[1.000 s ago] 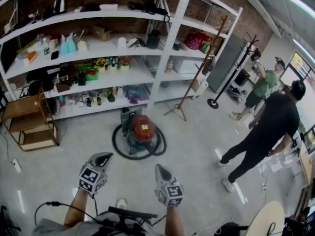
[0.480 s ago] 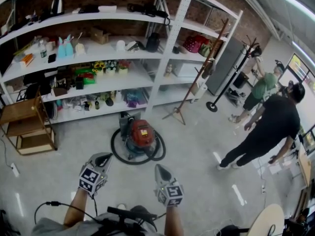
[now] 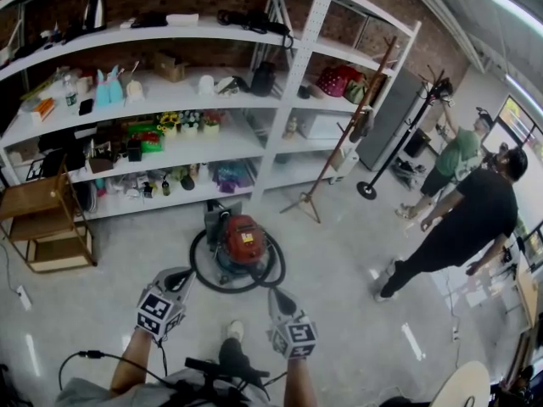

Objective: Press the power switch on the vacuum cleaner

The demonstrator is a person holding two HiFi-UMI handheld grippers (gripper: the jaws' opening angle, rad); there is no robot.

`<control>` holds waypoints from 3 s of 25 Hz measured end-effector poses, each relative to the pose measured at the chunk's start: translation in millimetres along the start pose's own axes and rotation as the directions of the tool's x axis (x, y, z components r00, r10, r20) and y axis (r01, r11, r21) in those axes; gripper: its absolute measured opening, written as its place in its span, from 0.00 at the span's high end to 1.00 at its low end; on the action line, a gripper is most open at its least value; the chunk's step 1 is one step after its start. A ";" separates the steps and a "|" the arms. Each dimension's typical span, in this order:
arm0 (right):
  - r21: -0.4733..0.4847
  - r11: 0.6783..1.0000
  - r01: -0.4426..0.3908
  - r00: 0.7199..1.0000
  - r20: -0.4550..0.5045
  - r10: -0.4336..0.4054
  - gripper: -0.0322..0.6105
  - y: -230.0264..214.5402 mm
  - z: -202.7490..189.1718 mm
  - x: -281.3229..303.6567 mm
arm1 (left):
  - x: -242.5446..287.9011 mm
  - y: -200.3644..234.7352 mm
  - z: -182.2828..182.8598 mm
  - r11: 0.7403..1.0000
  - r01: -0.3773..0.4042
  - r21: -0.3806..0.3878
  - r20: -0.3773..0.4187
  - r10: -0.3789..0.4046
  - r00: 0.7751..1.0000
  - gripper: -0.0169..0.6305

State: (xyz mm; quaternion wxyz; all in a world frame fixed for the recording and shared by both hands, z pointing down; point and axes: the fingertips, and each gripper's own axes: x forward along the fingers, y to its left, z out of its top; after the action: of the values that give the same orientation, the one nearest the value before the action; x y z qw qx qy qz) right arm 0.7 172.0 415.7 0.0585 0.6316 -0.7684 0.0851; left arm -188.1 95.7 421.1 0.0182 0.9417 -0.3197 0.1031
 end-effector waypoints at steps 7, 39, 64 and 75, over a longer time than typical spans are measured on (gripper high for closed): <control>-0.004 1.000 -0.013 1.000 -0.001 0.013 0.93 -31.0 7.2 35.4 | 38.0 18.9 10.7 1.000 -0.024 -0.016 0.009 0.024 1.000 0.99; 0.056 0.993 -0.101 0.991 -0.079 0.105 0.93 -176.8 11.3 189.1 | 235.6 71.2 14.4 0.998 -0.046 -0.033 -0.099 0.042 0.994 0.99; 0.078 0.987 -0.140 0.974 -0.167 0.152 0.93 -220.8 -37.9 254.9 | 312.1 92.9 -8.3 1.000 -0.028 -0.012 -0.169 0.026 0.985 0.99; 0.124 0.987 -0.103 0.972 -0.196 0.126 0.93 -219.2 -66.5 284.2 | 328.6 117.9 -39.5 0.999 -0.014 -0.028 -0.188 0.009 0.982 0.99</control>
State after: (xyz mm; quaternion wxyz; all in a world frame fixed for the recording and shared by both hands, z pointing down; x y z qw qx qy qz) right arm 159.0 -128.5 549.3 0.0960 0.5765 -0.7875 0.1956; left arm -12.4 -190.6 523.6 0.0616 0.9255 -0.3235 0.1869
